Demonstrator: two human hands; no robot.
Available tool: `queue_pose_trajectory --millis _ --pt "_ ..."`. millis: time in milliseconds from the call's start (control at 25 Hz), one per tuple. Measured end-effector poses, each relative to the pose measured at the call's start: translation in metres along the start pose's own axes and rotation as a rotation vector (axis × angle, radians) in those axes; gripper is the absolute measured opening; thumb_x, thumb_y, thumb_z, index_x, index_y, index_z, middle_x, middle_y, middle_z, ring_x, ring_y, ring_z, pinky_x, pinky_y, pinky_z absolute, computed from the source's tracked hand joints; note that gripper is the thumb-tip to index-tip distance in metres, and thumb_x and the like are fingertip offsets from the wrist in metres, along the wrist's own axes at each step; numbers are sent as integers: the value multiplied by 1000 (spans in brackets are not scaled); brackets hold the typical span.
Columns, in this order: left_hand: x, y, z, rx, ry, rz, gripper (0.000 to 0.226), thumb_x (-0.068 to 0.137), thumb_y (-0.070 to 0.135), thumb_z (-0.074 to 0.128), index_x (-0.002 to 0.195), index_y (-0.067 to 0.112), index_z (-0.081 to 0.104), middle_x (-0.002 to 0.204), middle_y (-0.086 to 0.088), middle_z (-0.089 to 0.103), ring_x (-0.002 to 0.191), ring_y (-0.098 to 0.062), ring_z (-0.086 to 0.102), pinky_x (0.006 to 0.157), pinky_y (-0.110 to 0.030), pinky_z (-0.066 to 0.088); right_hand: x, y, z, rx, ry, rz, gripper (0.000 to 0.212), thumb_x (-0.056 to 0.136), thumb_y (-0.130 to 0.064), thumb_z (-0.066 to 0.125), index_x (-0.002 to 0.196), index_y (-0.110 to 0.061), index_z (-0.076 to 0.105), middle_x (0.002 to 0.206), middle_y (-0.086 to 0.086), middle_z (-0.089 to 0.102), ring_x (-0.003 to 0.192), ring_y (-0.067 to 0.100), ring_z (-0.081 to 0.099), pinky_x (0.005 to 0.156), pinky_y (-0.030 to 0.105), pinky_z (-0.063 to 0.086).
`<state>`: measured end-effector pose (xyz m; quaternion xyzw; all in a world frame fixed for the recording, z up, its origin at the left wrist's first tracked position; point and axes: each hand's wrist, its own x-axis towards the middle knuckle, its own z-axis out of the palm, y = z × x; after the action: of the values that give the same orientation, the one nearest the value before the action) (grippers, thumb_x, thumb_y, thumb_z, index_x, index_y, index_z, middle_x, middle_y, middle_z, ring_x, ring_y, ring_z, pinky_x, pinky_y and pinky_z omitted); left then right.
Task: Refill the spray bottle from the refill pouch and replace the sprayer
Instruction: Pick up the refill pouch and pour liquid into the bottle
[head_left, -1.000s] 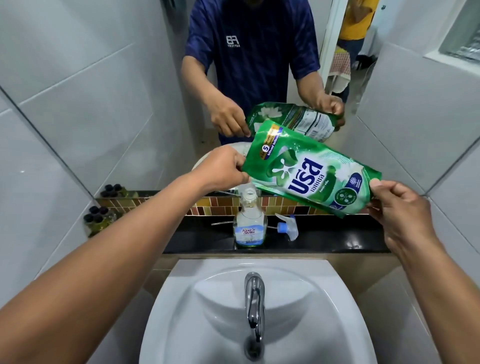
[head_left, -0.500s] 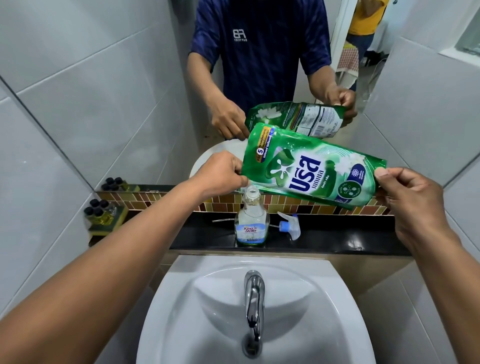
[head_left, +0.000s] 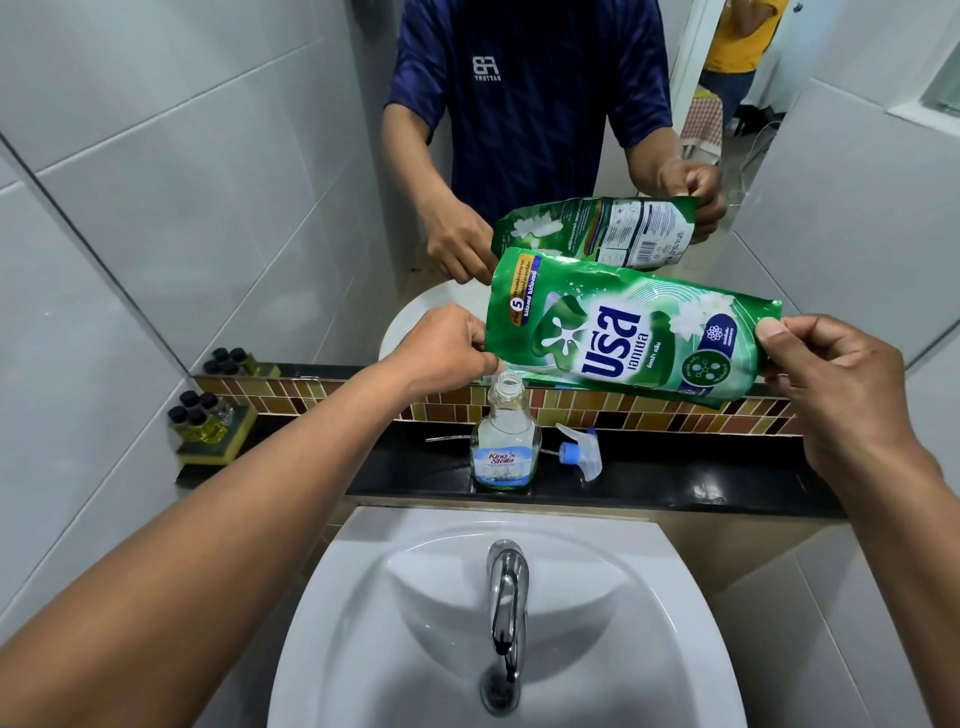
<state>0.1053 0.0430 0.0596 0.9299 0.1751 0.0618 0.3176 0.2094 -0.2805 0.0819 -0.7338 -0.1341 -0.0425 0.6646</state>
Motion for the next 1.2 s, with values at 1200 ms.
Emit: queue_pose_trajectory --millis 1200 --pt "0 -8 0 -72 44 25 18 85 22 88 100 13 89 96 -1 87 92 -26 80 88 -47 66 3 -35 2 -96 -64 -175 21 99 -21 67 80 -26 70 62 -23 70 57 -7 61 58 7 49"
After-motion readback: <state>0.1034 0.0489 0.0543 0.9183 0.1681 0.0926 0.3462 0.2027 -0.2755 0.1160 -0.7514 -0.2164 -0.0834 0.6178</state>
